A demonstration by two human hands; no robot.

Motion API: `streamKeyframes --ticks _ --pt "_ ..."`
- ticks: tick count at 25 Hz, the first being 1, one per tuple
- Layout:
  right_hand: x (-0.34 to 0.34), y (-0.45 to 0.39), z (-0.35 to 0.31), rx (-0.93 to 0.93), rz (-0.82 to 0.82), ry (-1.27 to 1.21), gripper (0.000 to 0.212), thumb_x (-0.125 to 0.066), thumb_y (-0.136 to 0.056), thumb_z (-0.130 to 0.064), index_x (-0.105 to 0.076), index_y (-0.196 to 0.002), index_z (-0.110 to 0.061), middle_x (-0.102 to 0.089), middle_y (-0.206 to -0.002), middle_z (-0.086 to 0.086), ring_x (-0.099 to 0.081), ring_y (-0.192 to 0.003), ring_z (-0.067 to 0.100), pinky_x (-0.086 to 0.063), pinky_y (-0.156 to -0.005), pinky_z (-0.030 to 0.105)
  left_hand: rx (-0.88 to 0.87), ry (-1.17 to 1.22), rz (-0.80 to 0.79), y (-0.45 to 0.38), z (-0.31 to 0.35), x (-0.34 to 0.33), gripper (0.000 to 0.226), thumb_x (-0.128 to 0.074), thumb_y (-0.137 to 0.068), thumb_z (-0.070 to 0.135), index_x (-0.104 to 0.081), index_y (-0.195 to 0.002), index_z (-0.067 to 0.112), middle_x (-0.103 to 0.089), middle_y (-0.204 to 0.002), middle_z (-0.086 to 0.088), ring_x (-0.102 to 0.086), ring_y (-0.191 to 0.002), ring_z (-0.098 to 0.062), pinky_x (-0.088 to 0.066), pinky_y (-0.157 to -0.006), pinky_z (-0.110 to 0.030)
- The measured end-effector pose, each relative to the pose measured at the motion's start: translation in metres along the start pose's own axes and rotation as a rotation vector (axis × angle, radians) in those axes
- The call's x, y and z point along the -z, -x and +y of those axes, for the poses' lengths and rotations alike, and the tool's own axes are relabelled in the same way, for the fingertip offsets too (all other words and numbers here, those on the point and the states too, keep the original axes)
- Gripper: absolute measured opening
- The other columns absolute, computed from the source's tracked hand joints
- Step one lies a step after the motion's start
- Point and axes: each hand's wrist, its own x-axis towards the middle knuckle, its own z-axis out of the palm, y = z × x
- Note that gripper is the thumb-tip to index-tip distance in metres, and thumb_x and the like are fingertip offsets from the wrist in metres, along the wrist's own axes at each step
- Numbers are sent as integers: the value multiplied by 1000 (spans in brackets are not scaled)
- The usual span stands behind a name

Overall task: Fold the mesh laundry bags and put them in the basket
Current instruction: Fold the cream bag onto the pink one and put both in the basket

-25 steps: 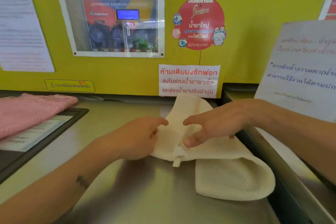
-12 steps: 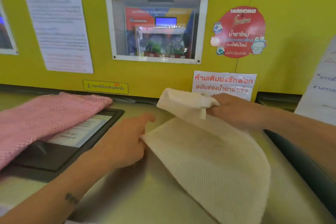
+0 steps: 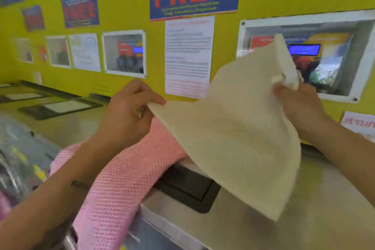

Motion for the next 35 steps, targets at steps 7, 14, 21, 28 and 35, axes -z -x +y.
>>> streamKeyframes --ticks 7,14,21,28,35 --pt "-138 25 59 -394 -596 194 25 -68 -88 -18 -63 -113 -18 -71 -104 0 -66 -87 18 -49 -62 28 255 -253 -213 99 -124 76 36 -72 -63 -19 -76 -83 11 -60 -89 -6 -59 -74 -27 -52 -61 -37" --pt "-166 42 63 -299 -634 306 10 -68 -86 -14 -64 -91 -22 -71 -88 -3 -73 -64 14 -56 -55 28 409 -310 -333 167 -158 89 39 -67 -66 -16 -75 -89 15 -66 -99 -5 -64 -80 -30 -55 -66 -39" --pt "-164 48 49 -68 -777 929 42 -57 -81 -62 -68 -97 -25 -75 -94 -1 -71 -79 21 -56 -83 42 480 -386 -433 177 -179 92 49 -64 -77 -2 -68 -119 23 -62 -129 -4 -55 -120 -31 -48 -98 -52" --pt "-153 72 -6 238 -623 1444 62 -32 -73 -82 -50 -60 -24 -55 -66 0 -60 -69 25 -55 -77 40 469 -464 -620 219 -148 84 117 -70 -73 14 14 -153 32 9 -164 -6 12 -150 -25 0 -119 -54" --pt "-193 196 -29 454 -1372 1136 95 -61 -80 -54 3 -150 -43 -7 -158 -3 -10 -147 32 -21 -115 57 426 -566 -545 248 -141 45 133 -76 -58 15 17 -153 24 14 -161 -23 15 -149 -38 -4 -114 -68"
